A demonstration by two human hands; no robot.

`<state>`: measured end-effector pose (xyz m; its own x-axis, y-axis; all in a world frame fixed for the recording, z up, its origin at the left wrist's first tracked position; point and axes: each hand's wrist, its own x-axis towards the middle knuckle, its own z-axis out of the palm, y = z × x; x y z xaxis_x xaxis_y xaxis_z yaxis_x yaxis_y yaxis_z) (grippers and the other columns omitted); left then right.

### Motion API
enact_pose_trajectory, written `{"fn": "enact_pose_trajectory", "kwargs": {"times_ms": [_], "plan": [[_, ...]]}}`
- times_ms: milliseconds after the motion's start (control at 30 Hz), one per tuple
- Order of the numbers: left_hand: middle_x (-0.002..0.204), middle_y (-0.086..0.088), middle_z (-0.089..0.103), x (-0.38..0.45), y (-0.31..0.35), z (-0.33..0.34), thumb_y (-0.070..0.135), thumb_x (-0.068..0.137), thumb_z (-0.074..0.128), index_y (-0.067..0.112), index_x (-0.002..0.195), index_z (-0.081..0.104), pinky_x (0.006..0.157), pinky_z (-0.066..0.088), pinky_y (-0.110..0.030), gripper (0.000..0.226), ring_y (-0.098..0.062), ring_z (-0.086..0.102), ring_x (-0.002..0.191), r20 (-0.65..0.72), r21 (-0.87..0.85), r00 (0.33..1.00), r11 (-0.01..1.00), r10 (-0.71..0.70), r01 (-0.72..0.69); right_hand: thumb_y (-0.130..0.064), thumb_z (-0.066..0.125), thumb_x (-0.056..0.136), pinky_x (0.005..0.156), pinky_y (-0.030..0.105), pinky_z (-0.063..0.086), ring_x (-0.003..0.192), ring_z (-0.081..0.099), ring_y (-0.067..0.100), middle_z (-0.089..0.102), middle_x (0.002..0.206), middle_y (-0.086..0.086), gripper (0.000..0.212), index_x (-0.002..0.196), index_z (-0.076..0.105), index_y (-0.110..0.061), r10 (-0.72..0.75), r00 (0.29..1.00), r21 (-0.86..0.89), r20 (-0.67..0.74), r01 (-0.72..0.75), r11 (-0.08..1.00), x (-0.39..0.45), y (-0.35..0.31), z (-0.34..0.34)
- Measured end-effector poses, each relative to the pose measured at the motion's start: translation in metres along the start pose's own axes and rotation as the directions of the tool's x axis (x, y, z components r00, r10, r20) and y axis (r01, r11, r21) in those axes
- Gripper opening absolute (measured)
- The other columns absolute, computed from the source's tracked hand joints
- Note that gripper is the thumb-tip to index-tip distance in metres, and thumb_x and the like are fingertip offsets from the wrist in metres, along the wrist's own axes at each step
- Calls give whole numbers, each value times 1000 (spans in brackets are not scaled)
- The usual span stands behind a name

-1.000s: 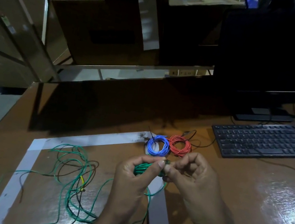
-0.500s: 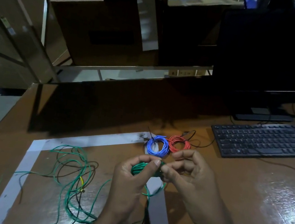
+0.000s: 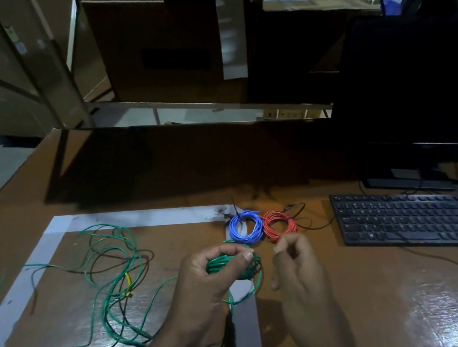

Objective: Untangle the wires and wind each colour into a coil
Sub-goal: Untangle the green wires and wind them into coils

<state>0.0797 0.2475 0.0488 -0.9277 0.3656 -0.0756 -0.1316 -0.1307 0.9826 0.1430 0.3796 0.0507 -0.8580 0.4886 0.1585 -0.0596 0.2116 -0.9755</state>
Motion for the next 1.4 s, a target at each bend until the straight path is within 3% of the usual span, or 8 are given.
{"fn": "enact_pose_trajectory", "kwargs": {"times_ms": [133, 333, 500, 733, 867, 1000, 1233, 1400], "plan": [[67, 4, 71, 5, 2, -9, 6, 86, 73, 5, 85, 77, 53, 44, -10, 4, 0, 60, 58, -87, -38, 996, 999, 24, -28, -21, 48, 105, 61, 33, 40, 60, 46, 12, 47, 65, -4, 19, 87, 53, -15, 32, 989, 76, -142, -21, 997, 13, -1, -13], [71, 0, 72, 3, 6, -3, 6, 86, 72, 3, 85, 76, 55, 46, -11, 5, -3, 62, 61, -59, -54, 998, 999, 3, -6, -16, 68, 95, 69, 38, 55, 74, 66, 21, 67, 84, 2, 12, 92, 67, -28, -12, 997, 84, 77, 5, 996, 5, -2, 2], [73, -5, 72, 1, 7, -2, 3, 86, 70, -6, 91, 75, 56, 47, -12, 11, -4, 63, 61, -63, -80, 998, 997, 12, -17, -18, 76, 89, 73, 34, 60, 82, 72, 15, 73, 89, -3, 9, 92, 73, -25, -47, 994, 23, 103, 45, 999, 7, -1, 2], [70, -1, 72, -3, 9, -1, 3, 87, 69, -1, 87, 77, 56, 47, -11, 8, -1, 63, 60, -37, -52, 999, 999, 10, -12, -21, 65, 97, 72, 43, 57, 81, 65, 17, 62, 88, -9, 11, 88, 67, -28, -146, 982, -61, 123, 155, 986, 2, -3, 5], [76, -3, 76, -4, 12, 0, 12, 84, 72, 2, 90, 79, 59, 49, -12, 14, -4, 68, 66, -15, -57, 1000, 998, -26, 25, -21, 60, 99, 71, 38, 53, 86, 62, 15, 57, 92, -12, 7, 93, 63, -24, -252, 964, -181, 89, 265, 947, 0, -4, 8], [75, -6, 75, 0, 16, -1, 17, 77, 74, 3, 86, 79, 59, 49, -14, 17, -6, 67, 65, -16, -66, 999, 997, -39, 38, -29, 51, 100, 72, 41, 51, 87, 60, 16, 55, 92, -10, 13, 92, 59, -23, -202, 977, -182, 74, 212, 960, -2, -2, 11], [83, -12, 77, 3, 10, -6, 17, 73, 80, 3, 91, 80, 65, 54, -20, 23, -16, 71, 74, 39, -58, 995, 994, -88, 90, -20, 59, 100, 67, 23, 50, 83, 59, 14, 56, 90, -11, 9, 92, 62, -22, -200, 972, -165, 120, 218, 962, 3, -4, 10], [81, -10, 75, 4, 11, -8, 18, 69, 80, 1, 91, 78, 61, 52, -17, 28, -11, 68, 69, 64, -108, 984, 979, -167, 174, -37, 52, 101, 72, 40, 52, 85, 59, 17, 56, 92, -7, 19, 93, 60, -21, -158, 978, -107, 136, 173, 979, -1, -4, 10]]}}
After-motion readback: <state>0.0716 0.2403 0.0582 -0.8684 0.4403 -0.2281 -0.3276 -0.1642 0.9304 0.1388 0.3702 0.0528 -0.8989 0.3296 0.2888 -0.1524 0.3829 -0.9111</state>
